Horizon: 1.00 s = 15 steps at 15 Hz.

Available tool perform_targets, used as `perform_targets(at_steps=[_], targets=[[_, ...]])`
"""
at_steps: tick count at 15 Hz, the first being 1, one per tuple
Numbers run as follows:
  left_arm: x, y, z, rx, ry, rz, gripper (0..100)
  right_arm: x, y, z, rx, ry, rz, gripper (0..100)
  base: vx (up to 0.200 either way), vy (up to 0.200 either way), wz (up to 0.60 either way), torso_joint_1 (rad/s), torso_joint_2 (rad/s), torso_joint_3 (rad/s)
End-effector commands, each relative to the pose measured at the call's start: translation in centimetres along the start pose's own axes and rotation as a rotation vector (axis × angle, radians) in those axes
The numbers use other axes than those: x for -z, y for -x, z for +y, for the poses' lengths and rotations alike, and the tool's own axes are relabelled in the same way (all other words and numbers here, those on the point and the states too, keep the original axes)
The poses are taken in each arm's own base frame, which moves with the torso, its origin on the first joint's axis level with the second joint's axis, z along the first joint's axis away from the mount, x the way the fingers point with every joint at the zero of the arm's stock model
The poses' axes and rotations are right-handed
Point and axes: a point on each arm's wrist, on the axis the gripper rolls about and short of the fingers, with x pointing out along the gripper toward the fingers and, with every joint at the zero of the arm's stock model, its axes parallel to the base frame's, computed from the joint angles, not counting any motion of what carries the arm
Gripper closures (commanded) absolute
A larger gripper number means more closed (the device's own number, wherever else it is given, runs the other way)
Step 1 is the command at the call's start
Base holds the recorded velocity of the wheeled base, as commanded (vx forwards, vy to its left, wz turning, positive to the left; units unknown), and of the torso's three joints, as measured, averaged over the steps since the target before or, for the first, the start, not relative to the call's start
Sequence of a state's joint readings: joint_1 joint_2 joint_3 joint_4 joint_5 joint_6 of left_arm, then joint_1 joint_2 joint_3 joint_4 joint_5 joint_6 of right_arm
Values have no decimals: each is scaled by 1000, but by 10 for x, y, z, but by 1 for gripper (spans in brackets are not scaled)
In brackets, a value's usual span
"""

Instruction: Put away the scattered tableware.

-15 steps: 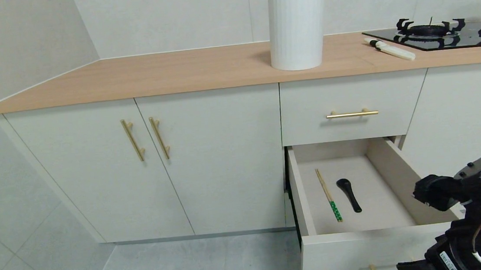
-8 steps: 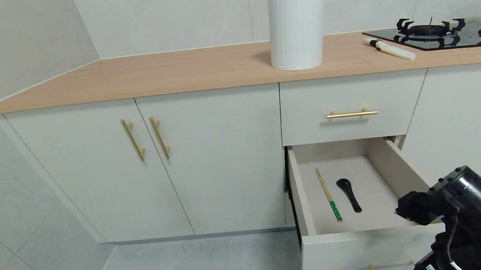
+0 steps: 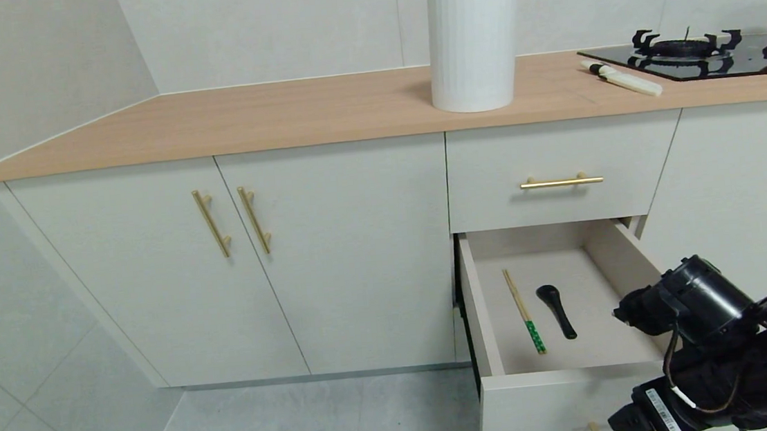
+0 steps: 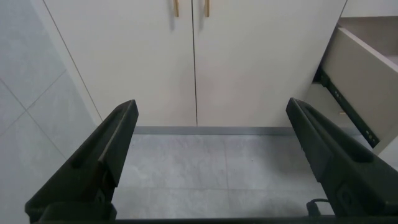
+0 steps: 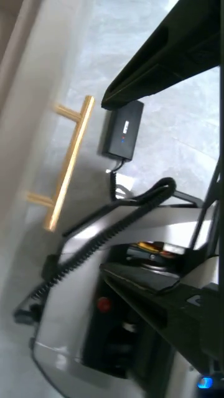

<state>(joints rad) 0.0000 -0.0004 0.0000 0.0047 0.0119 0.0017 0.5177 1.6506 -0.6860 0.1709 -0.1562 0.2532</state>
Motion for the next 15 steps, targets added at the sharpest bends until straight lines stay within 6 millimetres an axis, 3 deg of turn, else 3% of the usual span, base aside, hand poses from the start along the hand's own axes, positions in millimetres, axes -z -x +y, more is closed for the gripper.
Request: perform_targets(at_steps=[1, 12, 15], targets=[[0, 0, 0, 0, 0, 0, 0, -3, -11, 0, 26, -10, 27, 0, 0, 0, 0, 0, 0, 0], [0, 0, 0, 1, 0, 0, 0, -29, -29, -3, 35, -118, -75, 0, 0, 0, 0, 0, 0, 0], [0, 0, 0, 0, 0, 0, 0, -40, -43, -4, 67, -131, -129, 0, 0, 0, 0, 0, 0, 0]])
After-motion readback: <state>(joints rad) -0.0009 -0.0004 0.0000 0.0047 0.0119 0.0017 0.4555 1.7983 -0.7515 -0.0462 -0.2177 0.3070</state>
